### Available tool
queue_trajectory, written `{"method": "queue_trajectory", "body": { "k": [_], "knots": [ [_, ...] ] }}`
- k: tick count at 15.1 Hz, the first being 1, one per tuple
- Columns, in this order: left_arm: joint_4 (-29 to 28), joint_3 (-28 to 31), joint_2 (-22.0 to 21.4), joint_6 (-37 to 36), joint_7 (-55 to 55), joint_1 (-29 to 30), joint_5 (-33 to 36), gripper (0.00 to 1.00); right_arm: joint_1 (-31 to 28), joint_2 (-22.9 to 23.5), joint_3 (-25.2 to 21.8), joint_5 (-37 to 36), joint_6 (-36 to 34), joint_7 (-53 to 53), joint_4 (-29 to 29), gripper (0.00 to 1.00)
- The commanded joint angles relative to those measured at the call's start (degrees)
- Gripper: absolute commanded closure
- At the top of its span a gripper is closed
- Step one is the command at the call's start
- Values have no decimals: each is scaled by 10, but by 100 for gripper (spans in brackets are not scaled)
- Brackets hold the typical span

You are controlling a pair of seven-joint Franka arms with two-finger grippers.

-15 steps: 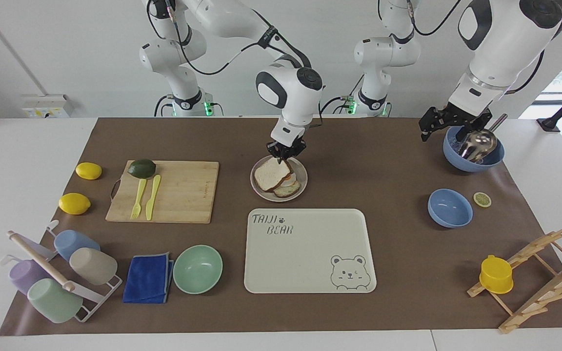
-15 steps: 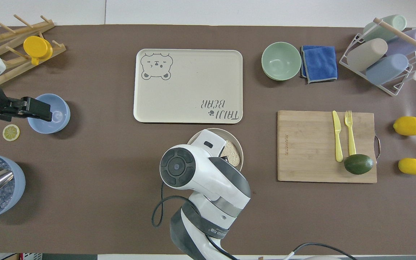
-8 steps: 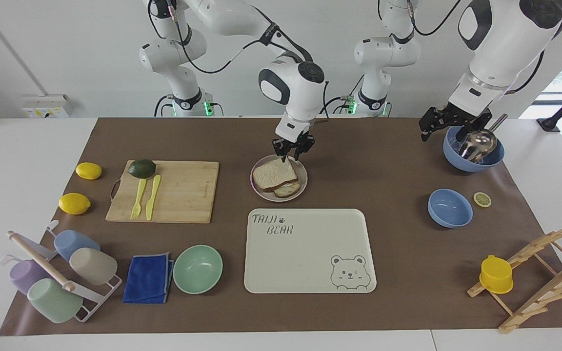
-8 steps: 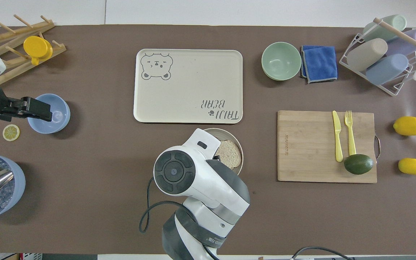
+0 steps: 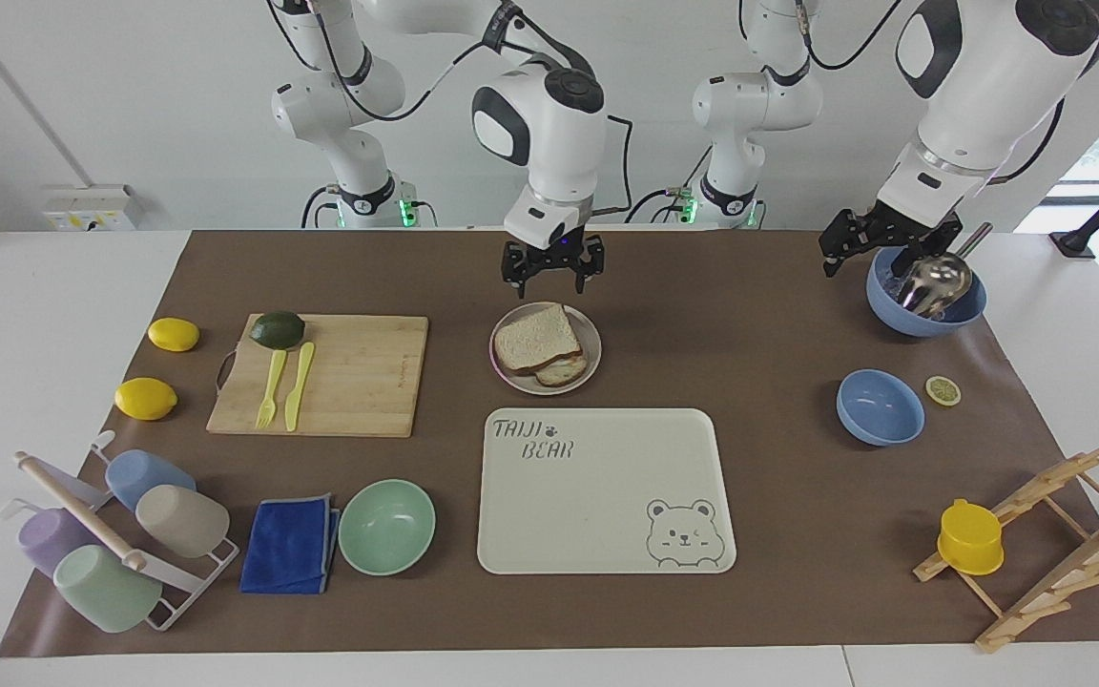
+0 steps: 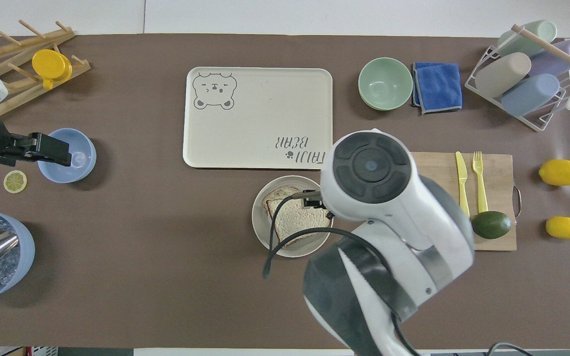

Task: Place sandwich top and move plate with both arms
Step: 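Withdraw the right gripper back past the cutting board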

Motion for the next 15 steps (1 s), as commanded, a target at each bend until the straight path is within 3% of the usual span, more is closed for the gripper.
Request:
{"method": "queue_trajectory", "body": {
  "k": [1,4,9,12,15],
  "knots": [
    [-13,-3,-14,-3,2,7,3,0,-74,-39,5,31,-53,-34,-8,0],
    [-13,-4,-14,-4,2,1,3,0,-122,-52,2,32,-82,-93,8,0],
    [-13,-4,-14,-3,2,4,4,0,-114,-25,-90,25,-157,-205,94,0],
    [-13,-4,-14,-3,2,-1,3,0,-115,-18,-138,18,-159,-259,109,0],
    [-16,-5,-16,-10,2,0,3,0,-133,-6,-144,-4,-155,-314,112,0]
  ]
}}
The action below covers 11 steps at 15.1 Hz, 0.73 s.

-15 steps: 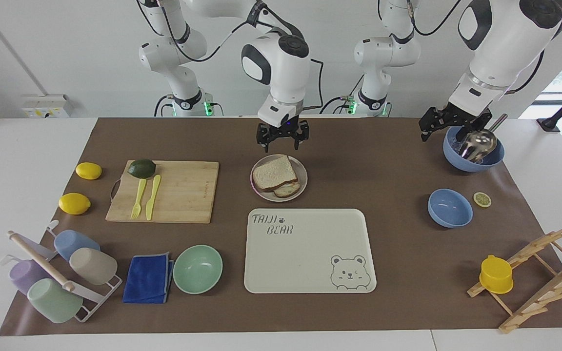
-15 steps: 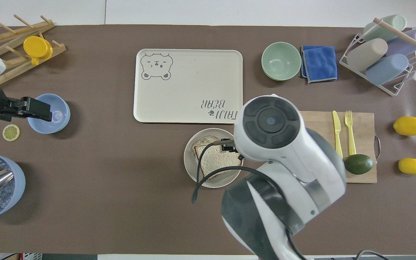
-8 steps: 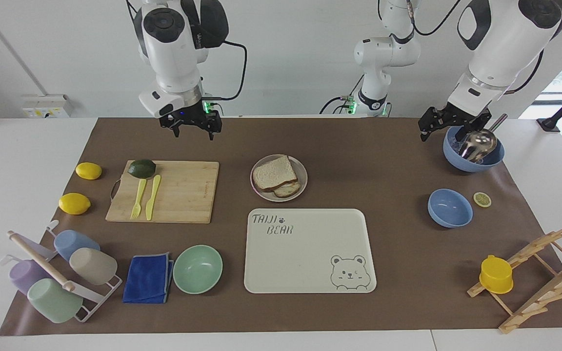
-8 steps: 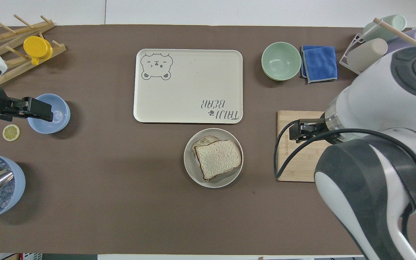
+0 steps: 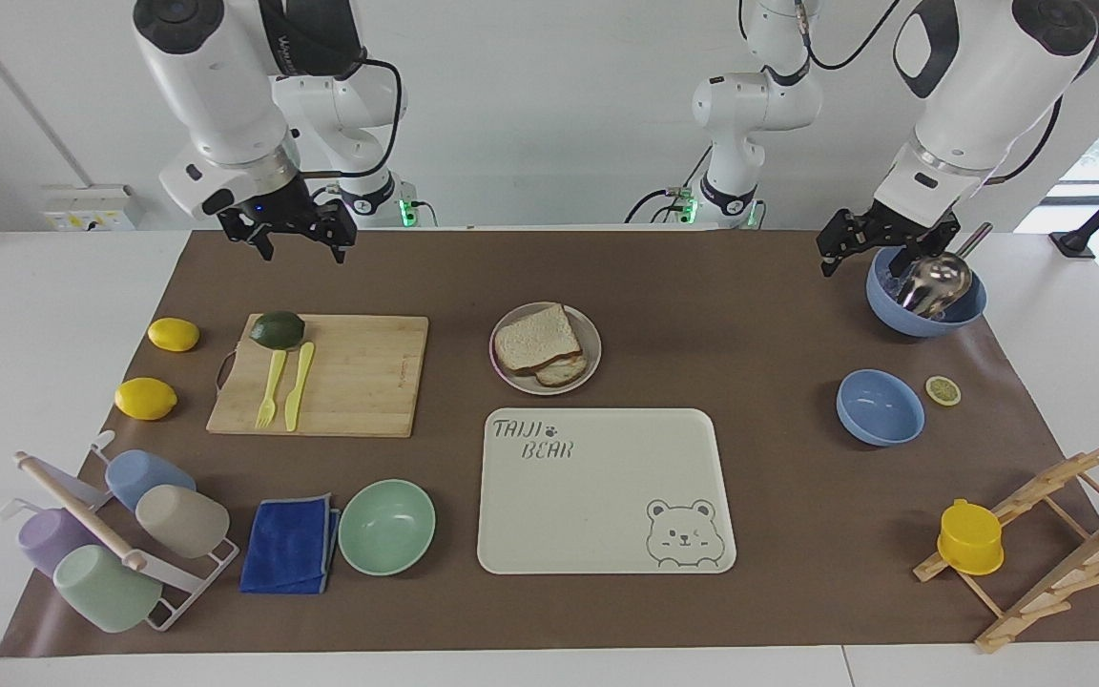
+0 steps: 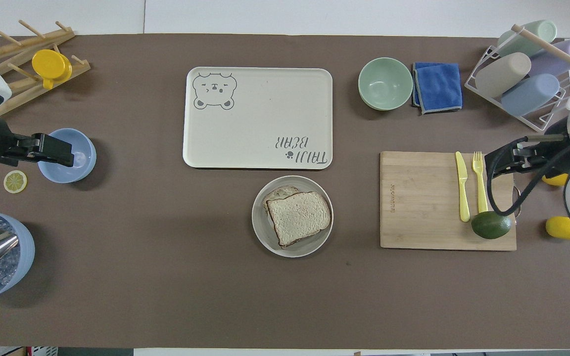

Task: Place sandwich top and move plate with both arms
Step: 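Withdraw the right gripper back past the cutting board, then reach the left gripper toward the rim of the white plate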

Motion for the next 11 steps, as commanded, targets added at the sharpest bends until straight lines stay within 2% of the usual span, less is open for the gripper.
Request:
{"method": "queue_trajectory", "body": {
  "k": [1,3,7,9,11],
  "knots": [
    [-17,0,-18,-9,1,0,3,0,-13,20,5,-7,-12,-31,26,0],
    [-23,-2,-19,-5,1,-1,3,0,-13,20,4,-3,-14,-31,24,0],
    [-75,-4,-39,45,0,-27,1,0,-13,13,2,-3,-39,-56,21,0],
    [-84,-4,-35,51,0,-44,-3,0,-11,11,9,-4,-48,-52,21,0],
    [-112,-4,-35,87,-12,-57,-23,0,-11,12,21,-4,-46,-51,22,0]
  ]
}}
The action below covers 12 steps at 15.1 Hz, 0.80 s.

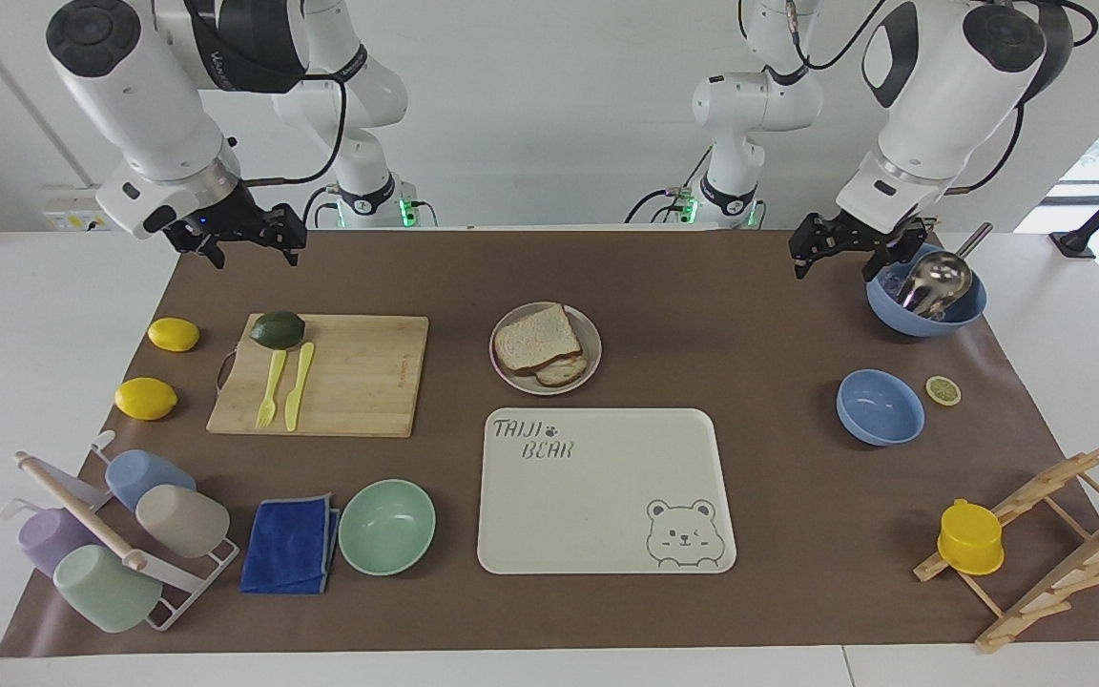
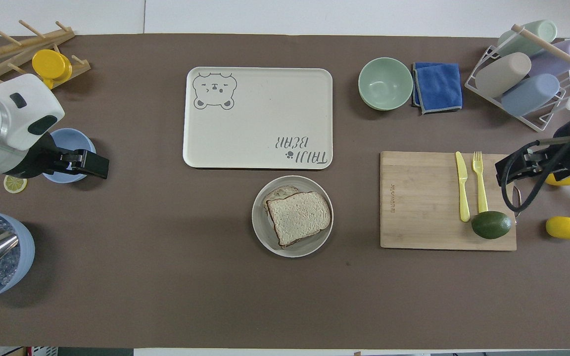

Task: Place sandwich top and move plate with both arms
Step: 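Reach the left gripper toward the rim of the white plate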

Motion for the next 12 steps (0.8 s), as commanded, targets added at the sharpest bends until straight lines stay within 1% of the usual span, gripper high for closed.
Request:
{"method": "queue_trajectory", "body": {
  "k": [1,4,6,9,10,12],
  "knots": [
    [-63,5,-19,66,-41,-28,-20,0,-3,1,20,-5,-5,-12,7,0],
    [-105,5,-13,127,-107,-73,-20,0,-7,2,22,-5,11,-15,7,0],
    [-131,5,-11,156,-109,-78,-22,0,-14,3,30,-5,13,-15,7,0],
    [-170,4,12,228,-129,-113,-25,0,-18,2,38,-4,9,-13,7,0],
    [-184,4,23,253,-131,-124,-38,0,-22,2,39,-3,9,-14,7,0],
    [-193,5,51,289,-136,-149,-63,0,-32,2,37,-1,11,-15,6,0]
  ]
}}
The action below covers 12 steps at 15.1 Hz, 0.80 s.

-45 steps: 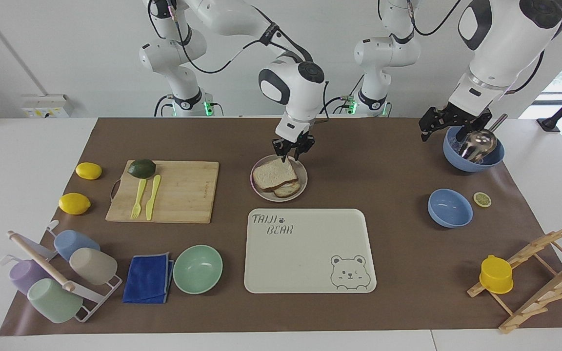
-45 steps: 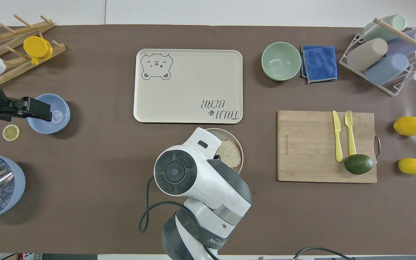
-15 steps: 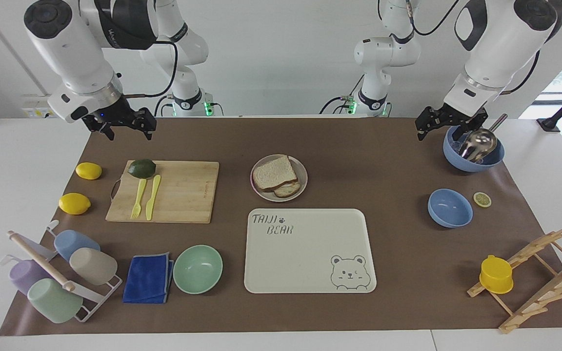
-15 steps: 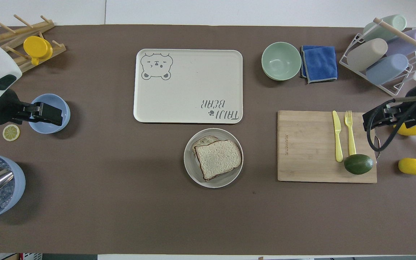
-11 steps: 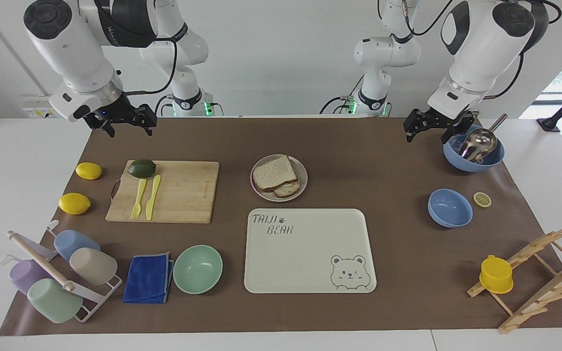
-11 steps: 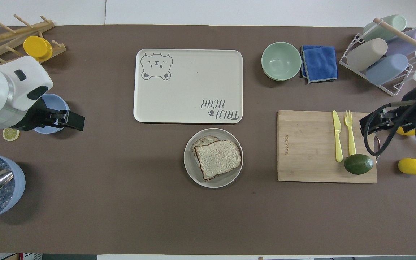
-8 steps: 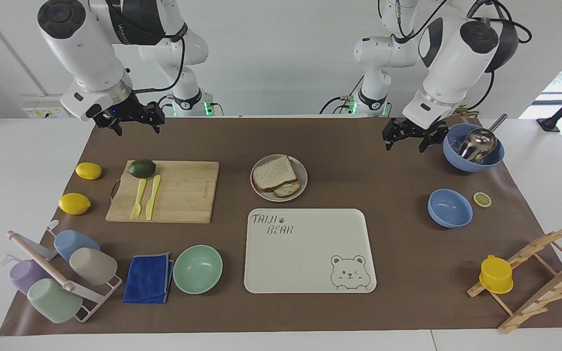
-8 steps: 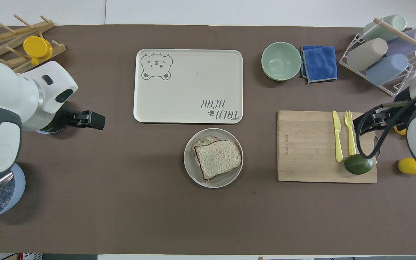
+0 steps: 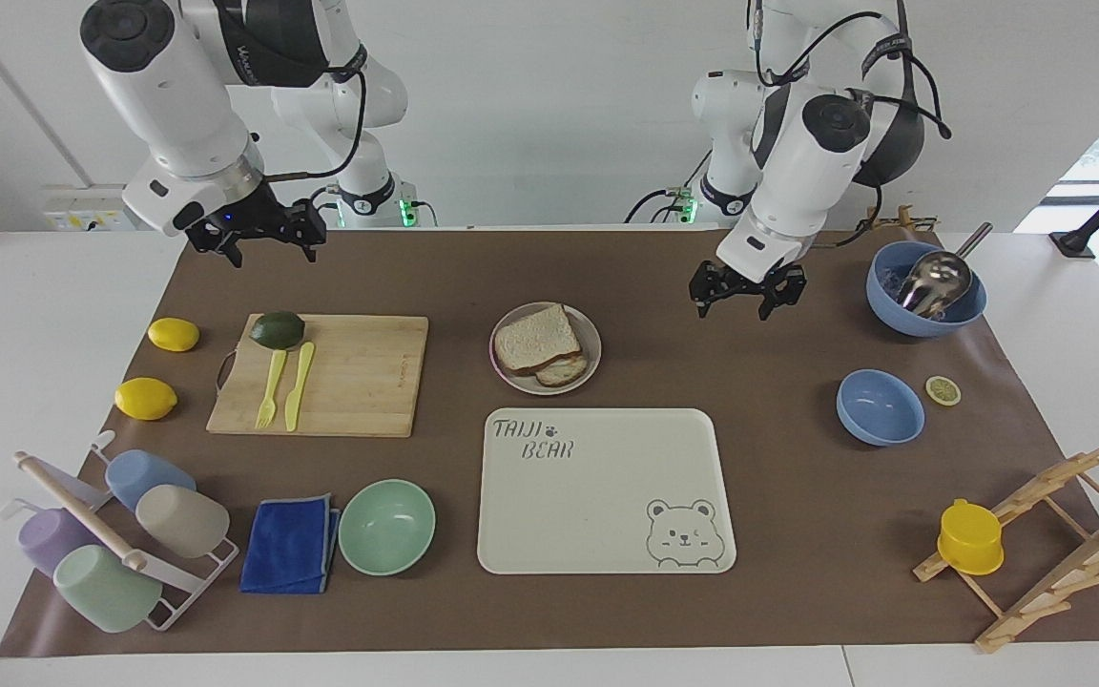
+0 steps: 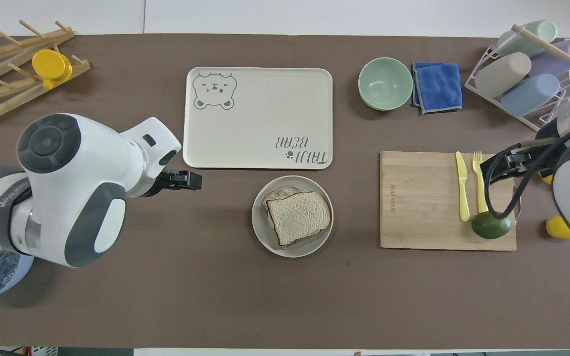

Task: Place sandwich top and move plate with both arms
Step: 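Reach the left gripper toward the rim of the white plate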

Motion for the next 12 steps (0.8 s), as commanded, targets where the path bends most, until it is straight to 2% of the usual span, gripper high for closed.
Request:
{"method": "queue_trajectory", "body": {
  "k": [1,3,6,10,12],
  "knots": [
    [-21,8,29,49,-16,-39,-29,0,-26,2,9,0,3,-13,4,0],
    [-40,8,29,69,-17,-51,-61,0,-25,3,6,1,6,-6,6,0],
    [-80,8,44,143,-61,-93,-98,3,-31,4,-13,2,12,-9,6,0],
    [-84,7,62,157,-63,-106,-104,3,-51,5,-3,2,12,-7,10,0],
    [-85,7,69,158,-63,-114,-113,6,-52,5,6,2,9,-8,10,0]
  ]
}}
